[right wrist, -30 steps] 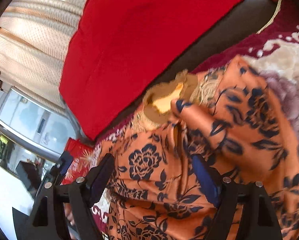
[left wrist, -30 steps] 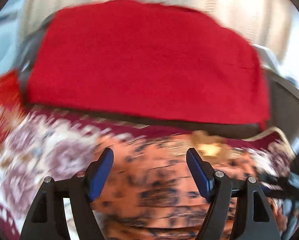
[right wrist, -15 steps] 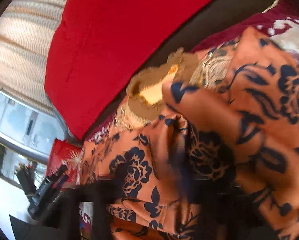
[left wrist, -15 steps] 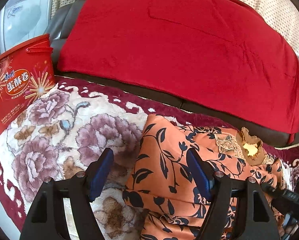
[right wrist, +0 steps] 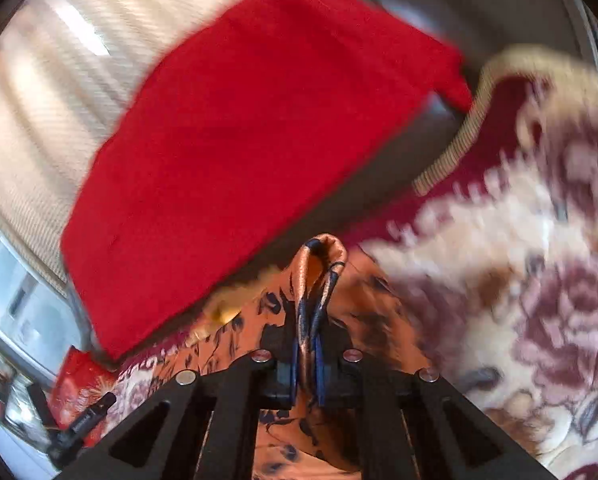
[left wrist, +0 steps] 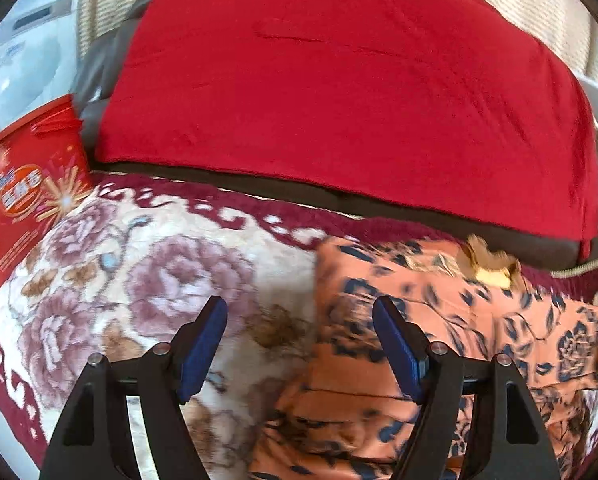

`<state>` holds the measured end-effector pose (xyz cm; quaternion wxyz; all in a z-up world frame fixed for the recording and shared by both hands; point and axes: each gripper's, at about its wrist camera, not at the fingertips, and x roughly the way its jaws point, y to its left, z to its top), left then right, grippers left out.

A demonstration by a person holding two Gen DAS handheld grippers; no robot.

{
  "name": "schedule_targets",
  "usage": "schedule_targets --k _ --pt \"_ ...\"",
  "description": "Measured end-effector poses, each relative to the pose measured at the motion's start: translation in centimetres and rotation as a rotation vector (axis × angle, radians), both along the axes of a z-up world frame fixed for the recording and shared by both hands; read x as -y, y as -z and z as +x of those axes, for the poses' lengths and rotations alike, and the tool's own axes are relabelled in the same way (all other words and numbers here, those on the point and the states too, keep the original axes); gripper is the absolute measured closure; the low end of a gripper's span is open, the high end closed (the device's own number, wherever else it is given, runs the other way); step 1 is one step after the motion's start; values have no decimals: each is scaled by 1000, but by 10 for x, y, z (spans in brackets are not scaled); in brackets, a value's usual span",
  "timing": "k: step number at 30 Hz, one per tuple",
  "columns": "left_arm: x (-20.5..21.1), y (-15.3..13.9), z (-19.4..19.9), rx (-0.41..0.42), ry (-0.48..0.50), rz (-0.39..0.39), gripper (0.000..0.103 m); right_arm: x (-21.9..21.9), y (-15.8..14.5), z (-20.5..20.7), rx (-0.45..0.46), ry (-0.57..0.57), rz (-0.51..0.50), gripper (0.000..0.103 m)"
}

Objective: Fold small clothes

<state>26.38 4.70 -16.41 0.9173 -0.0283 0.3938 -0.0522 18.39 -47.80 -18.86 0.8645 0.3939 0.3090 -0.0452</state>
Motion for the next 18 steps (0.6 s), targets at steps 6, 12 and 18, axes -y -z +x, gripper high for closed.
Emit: schedule_targets --k 6,12,18 --pt "51 15 -2 -15 93 143 27 33 57 14 -269 19 230 78" --pt "71 41 3 -102 122 227 27 44 12 -12 -72 166 6 29" --pt "66 49 7 -150 121 219 26 -4 22 23 -74 -98 -46 44"
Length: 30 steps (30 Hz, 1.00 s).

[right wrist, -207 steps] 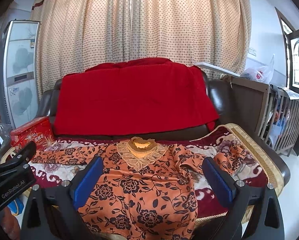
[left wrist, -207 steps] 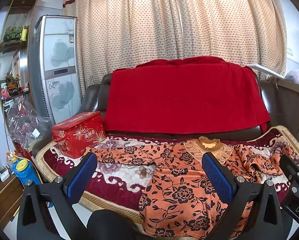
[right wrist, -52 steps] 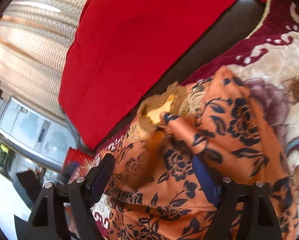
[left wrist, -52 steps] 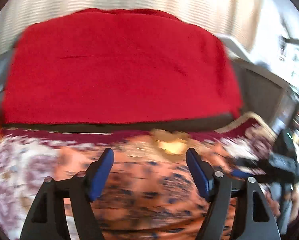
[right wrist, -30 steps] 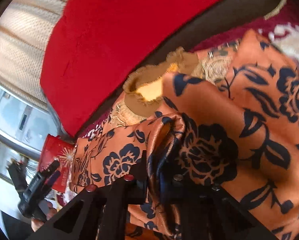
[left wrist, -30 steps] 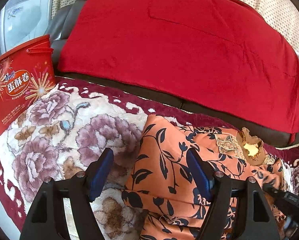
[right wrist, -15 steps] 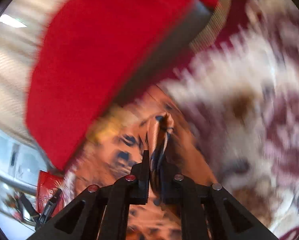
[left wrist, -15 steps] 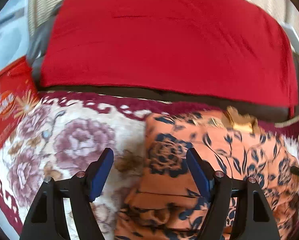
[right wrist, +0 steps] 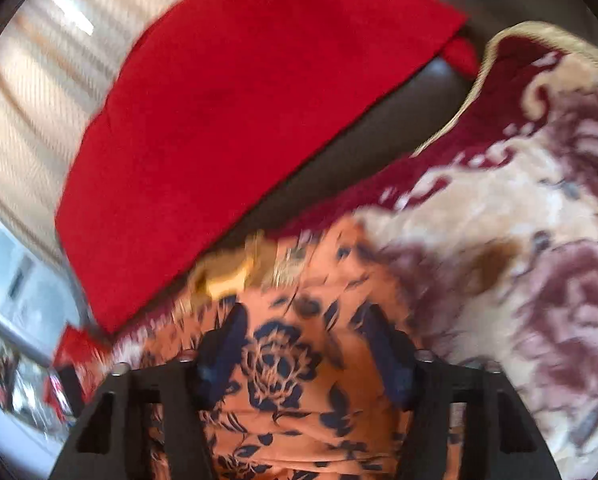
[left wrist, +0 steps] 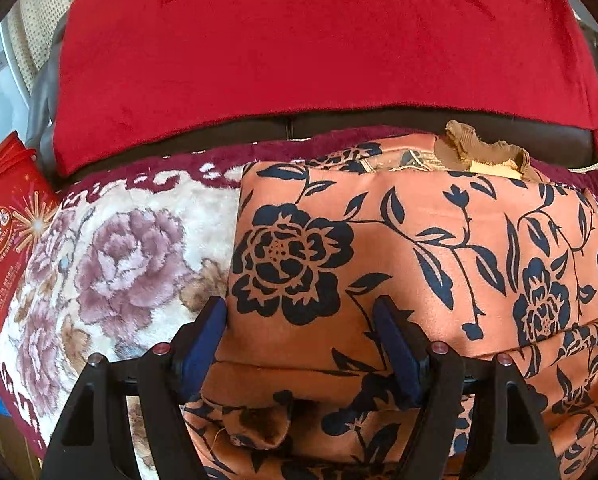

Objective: Fold small clothes

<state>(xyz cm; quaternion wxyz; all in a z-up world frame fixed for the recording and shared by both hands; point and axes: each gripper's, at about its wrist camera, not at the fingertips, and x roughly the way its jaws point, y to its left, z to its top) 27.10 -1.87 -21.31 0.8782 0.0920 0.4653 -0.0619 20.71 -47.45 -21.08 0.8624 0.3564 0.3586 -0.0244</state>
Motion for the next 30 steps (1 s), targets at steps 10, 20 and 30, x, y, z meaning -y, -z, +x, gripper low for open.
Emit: schedule_targets --k 10,20,30 --pt "3 -7 -11 54 16 36 24 -45 -3 9 -51 -82 -134 45" --pt "11 -17 -37 140 60 37 24 -91 19 33 -123 -192 -247 45" --pt "17 -13 -36 138 62 49 24 -79 7 36 -45 -120 -192 43"
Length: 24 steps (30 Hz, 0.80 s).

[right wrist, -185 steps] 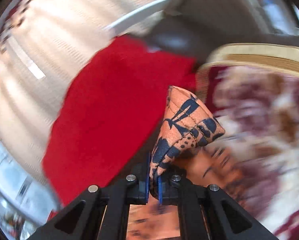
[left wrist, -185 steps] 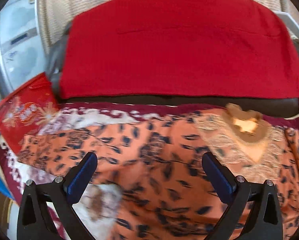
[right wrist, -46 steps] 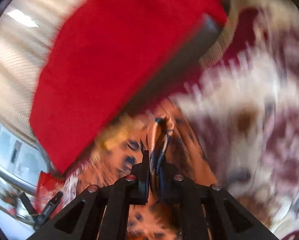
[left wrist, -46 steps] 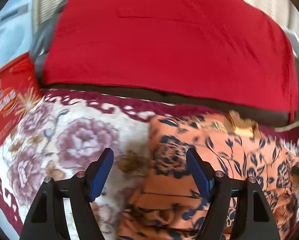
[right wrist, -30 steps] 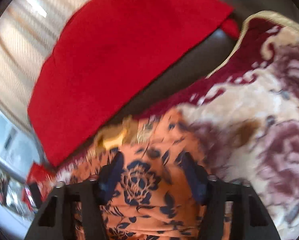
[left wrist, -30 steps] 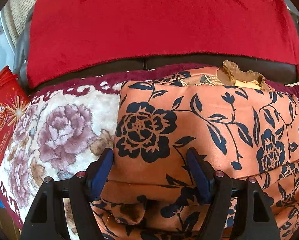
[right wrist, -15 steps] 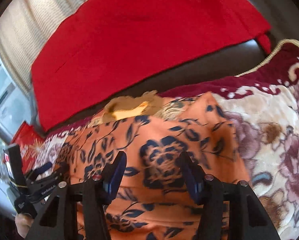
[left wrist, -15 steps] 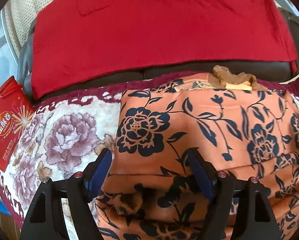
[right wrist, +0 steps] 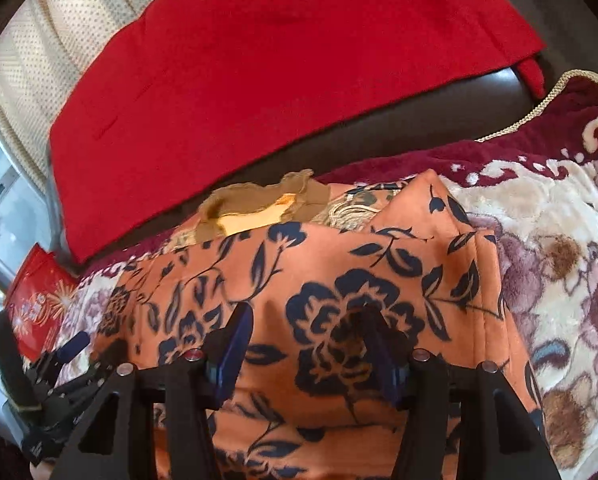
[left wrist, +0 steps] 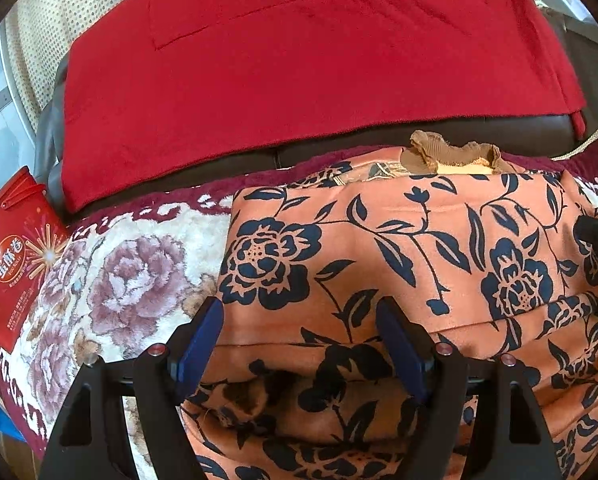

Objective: Fold small clothes

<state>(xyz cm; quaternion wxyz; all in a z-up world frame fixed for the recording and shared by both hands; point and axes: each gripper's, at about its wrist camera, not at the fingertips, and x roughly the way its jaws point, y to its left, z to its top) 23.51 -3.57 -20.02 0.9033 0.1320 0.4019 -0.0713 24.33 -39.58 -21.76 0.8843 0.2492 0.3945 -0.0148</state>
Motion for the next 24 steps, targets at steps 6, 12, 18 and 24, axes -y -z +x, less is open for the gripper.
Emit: schedule_targets --k 6,12,18,24 --pt "5 10 1 -2 7 41 22 -6 10 16 -61 10 -48 43" --pt "1 12 3 -1 -29 26 14 11 -3 -2 -14 39 36 43" --pt "-2 15 3 6 -49 9 11 13 -3 -19 -61 47 -47 43" --pt "-2 12 2 8 -60 10 11 19 8 -16 -96 35 -43 43"
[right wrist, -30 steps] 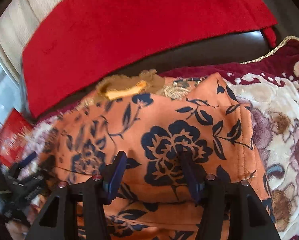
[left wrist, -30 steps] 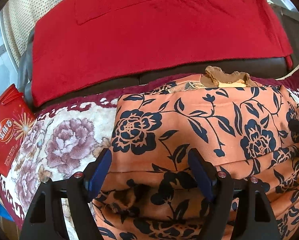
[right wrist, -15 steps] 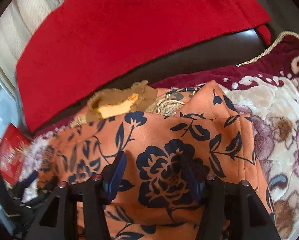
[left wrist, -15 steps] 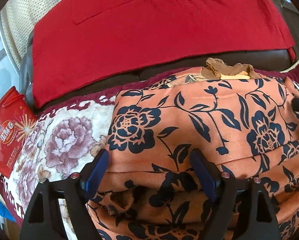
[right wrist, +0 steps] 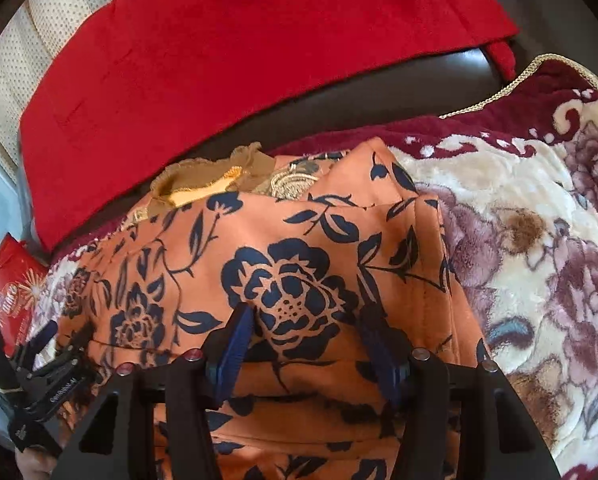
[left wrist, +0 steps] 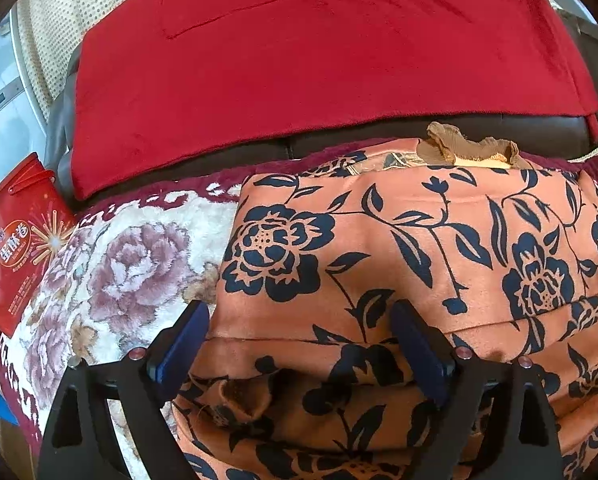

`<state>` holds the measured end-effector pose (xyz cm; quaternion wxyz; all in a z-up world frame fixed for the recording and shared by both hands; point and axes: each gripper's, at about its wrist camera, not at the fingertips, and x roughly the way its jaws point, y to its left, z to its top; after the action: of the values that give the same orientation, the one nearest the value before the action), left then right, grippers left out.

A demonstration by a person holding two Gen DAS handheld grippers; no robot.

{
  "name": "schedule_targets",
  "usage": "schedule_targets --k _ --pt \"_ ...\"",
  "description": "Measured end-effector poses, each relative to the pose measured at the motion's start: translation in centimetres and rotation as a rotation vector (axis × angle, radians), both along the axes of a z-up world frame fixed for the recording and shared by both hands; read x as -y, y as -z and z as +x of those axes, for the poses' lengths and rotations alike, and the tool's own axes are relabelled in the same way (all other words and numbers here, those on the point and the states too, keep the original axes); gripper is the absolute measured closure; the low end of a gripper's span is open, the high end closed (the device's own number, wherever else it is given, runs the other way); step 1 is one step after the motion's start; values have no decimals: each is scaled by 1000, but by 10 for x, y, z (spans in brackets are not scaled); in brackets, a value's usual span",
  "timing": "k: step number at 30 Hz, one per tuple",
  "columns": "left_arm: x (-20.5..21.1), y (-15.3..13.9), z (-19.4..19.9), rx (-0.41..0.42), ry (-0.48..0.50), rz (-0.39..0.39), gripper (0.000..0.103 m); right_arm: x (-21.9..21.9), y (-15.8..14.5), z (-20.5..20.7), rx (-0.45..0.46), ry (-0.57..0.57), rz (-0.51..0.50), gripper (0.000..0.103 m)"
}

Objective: Fold small clothes

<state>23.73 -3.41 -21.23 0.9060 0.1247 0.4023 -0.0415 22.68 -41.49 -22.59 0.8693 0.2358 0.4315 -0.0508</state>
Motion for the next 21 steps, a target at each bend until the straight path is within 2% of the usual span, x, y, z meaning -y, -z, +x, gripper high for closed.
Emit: schedule_targets --k 2,4,8,11,13,21 --pt "0 -5 -2 4 1 2 11 2 -8 -4 30 3 21 43" --pt "0 -17 -7 25 7 -31 11 2 -15 -5 51 7 17 43" --pt "-3 -51 -22 142 4 -54 11 -3 -29 -10 86 7 -35 43" --pt "-9 -76 -35 234 -16 -56 11 -1 -33 -14 103 11 -29 43" --pt "-15 -86 -40 263 -36 -59 11 1 -36 -17 116 15 -28 43" --pt "-45 -106 -48 294 -134 -115 11 -10 -52 -27 174 -23 -45 43"
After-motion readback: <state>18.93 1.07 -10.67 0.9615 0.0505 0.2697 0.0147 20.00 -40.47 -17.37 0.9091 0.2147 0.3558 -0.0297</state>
